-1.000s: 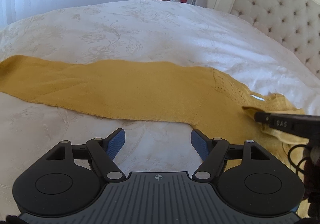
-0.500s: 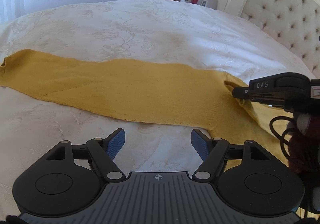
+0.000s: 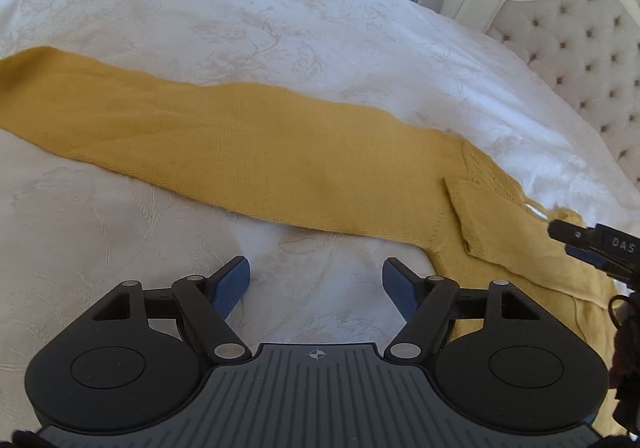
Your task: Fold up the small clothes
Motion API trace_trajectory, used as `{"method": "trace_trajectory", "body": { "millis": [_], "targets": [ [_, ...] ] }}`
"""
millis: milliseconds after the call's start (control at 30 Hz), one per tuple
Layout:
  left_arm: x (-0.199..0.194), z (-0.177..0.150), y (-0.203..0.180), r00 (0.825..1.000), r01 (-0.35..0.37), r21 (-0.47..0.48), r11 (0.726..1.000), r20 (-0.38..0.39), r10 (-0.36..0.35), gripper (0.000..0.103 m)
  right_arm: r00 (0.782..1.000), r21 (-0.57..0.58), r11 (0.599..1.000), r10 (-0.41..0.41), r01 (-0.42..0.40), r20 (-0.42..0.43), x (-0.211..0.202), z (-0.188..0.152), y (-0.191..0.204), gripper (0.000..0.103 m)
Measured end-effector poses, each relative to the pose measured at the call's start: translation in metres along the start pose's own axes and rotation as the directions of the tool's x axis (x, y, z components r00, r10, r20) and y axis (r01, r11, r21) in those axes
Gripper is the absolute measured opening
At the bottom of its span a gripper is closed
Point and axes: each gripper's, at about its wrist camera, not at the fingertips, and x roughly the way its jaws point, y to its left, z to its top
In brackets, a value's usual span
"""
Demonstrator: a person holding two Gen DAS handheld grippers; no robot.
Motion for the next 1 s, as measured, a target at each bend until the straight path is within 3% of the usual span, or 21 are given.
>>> {"method": "trace_trajectory", "body": {
  "millis": [133,233,367,433,567,667,833,1000],
  "targets": [
    [0.005,-0.005,-0.004,1.000,-0.025,0.039,0.999,0.012,0.024,0.077,0.986,0.097,0.982,-0.166,0.163,0.021,-0.014,-0.001,-0.069,0.064],
    [0.008,-0.013,-0.011,0.999,-0.016,0.080,0.997,0.032,0.013,0.091,0.963,0.139,0.955,-0.269,0.263,0.029,-0.024,-0.003,-0.113,0.065],
    [0.013,-0.023,-0.020,0.997,-0.038,0.141,0.989,0.064,0.029,0.102,0.944,0.217,0.919,-0.328,0.329,-0.041,-0.025,-0.014,-0.161,0.065],
    [0.017,-0.029,-0.026,0.995,-0.071,0.177,0.982,0.084,0.057,0.103,0.939,0.231,0.911,-0.339,0.341,-0.053,-0.025,-0.022,-0.174,0.064],
    [0.020,-0.038,-0.035,0.986,-0.134,0.229,0.964,0.124,0.107,0.103,0.944,0.191,0.927,-0.329,0.324,-0.007,-0.028,-0.037,-0.174,0.067],
    [0.019,-0.035,-0.034,0.988,-0.127,0.247,0.961,0.117,0.101,0.103,0.940,0.098,0.937,-0.340,0.336,0.027,-0.027,-0.043,-0.162,0.072],
    [0.007,-0.031,-0.017,0.992,-0.053,0.203,0.978,0.124,0.028,0.101,0.942,0.033,0.944,-0.329,0.327,0.068,-0.037,-0.045,-0.151,0.072],
    [-0.014,-0.018,0.011,0.982,-0.092,0.140,0.986,0.175,0.067,0.101,0.951,-0.054,0.958,-0.272,0.282,0.150,-0.056,-0.054,-0.121,0.072]
  ]
}}
